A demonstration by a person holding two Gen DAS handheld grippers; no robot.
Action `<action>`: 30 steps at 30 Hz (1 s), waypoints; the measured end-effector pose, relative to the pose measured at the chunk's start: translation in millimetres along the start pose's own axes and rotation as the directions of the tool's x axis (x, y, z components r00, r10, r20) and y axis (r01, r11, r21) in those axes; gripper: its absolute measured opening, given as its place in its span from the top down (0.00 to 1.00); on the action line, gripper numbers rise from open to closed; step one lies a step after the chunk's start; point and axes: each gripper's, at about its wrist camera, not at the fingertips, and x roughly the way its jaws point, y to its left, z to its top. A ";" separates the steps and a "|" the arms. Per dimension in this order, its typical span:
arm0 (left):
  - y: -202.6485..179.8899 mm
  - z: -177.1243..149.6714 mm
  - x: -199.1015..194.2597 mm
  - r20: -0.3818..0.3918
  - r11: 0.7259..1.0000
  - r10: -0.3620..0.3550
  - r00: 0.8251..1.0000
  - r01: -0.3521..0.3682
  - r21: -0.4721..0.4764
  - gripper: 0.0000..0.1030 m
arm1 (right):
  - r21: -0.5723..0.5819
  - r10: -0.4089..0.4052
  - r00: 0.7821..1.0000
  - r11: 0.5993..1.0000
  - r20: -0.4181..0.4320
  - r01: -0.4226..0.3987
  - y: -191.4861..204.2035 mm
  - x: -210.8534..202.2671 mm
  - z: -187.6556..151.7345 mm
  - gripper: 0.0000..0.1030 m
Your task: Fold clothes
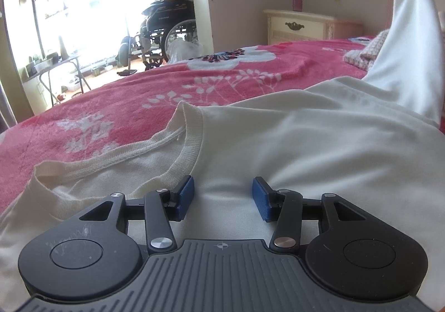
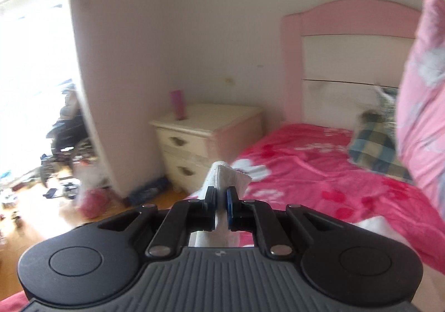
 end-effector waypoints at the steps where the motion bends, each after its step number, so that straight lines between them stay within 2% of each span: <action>1: 2.5 2.9 -1.3 -0.007 1.000 -0.005 1.000 0.005 -0.005 0.54 | -0.012 0.045 0.999 0.999 -0.002 -0.045 6.5 -11.1 -0.8 0.92; 3: 10.7 9.4 -7.5 -0.020 0.999 -0.009 1.000 0.009 -0.032 0.54 | -0.037 0.134 0.991 0.990 -0.008 -0.134 19.6 -33.2 -2.4 0.91; 6: 35.7 17.6 -27.4 -0.031 0.991 -0.006 1.000 0.002 -0.133 0.54 | -0.072 0.265 0.964 0.961 -0.021 -0.266 39.1 -66.4 -4.8 0.91; 9: 70.6 20.4 -51.1 -0.069 0.963 -0.003 0.998 -0.016 -0.269 0.54 | -0.105 0.391 0.919 0.913 -0.038 -0.393 58.7 -99.5 -7.2 0.91; 11: 96.0 16.5 -69.4 -0.098 0.935 -0.001 0.995 -0.033 -0.352 0.54 | -0.126 0.463 0.883 0.874 -0.079 -0.469 79.8 -124.7 -38.6 0.91; 15: 145.4 0.0 -101.6 -0.185 0.869 0.016 0.983 -0.105 -0.484 0.54 | -0.156 0.589 0.791 0.776 -0.170 -0.611 123.5 -175.6 -106.9 0.90; 17: 166.1 -12.9 -112.7 -0.242 0.832 0.018 0.970 -0.148 -0.534 0.54 | -0.154 0.627 0.735 0.725 -0.257 -0.672 142.1 -190.0 -159.2 0.88; 18: 171.6 -18.2 -116.4 -0.257 0.826 0.017 0.966 -0.159 -0.541 0.54 | -0.137 0.626 0.708 0.710 -0.328 -0.691 150.8 -192.2 -190.2 0.86; 19: 174.7 -22.4 -119.2 -0.269 0.827 0.018 0.963 -0.165 -0.538 0.54 | -0.116 0.618 0.676 0.697 -0.402 -0.707 159.4 -193.4 -222.2 0.72; 20: 177.8 -26.5 -121.9 -0.280 0.827 0.018 0.960 -0.172 -0.535 0.54 | -0.099 0.602 0.653 0.696 -0.460 -0.711 163.3 -194.9 -246.3 0.65; 22: 175.3 -31.4 -125.7 -0.297 0.846 0.003 0.955 -0.161 -0.508 0.54 | -0.065 0.563 0.605 0.700 -0.563 -0.711 169.3 -198.1 -291.4 0.63; 24: 167.9 -32.8 -128.2 -0.295 0.870 -0.039 0.955 -0.113 -0.481 0.53 | -0.032 0.519 0.546 0.705 -0.658 -0.708 175.3 -201.2 -336.5 0.63; 25: 163.4 -33.3 -129.6 -0.291 0.880 -0.064 0.955 -0.083 -0.467 0.53 | 0.012 0.529 0.524 0.712 -0.667 -0.703 171.7 -204.1 -343.1 0.63; 26: 158.2 -33.4 -130.8 -0.285 0.890 -0.088 0.954 -0.053 -0.453 0.53 | 0.063 0.554 0.512 0.716 -0.657 -0.695 165.1 -207.9 -343.0 0.63; 27: 152.1 -33.0 -131.1 -0.278 0.900 -0.111 0.954 -0.022 -0.435 0.53 | 0.096 0.571 0.512 0.723 -0.642 -0.685 158.7 -210.9 -337.7 0.63; 30: 136.1 -31.7 -131.2 -0.263 0.925 -0.149 0.953 0.040 -0.378 0.53 | 0.192 0.581 0.578 0.781 -0.573 -0.594 131.5 -209.4 -323.0 0.63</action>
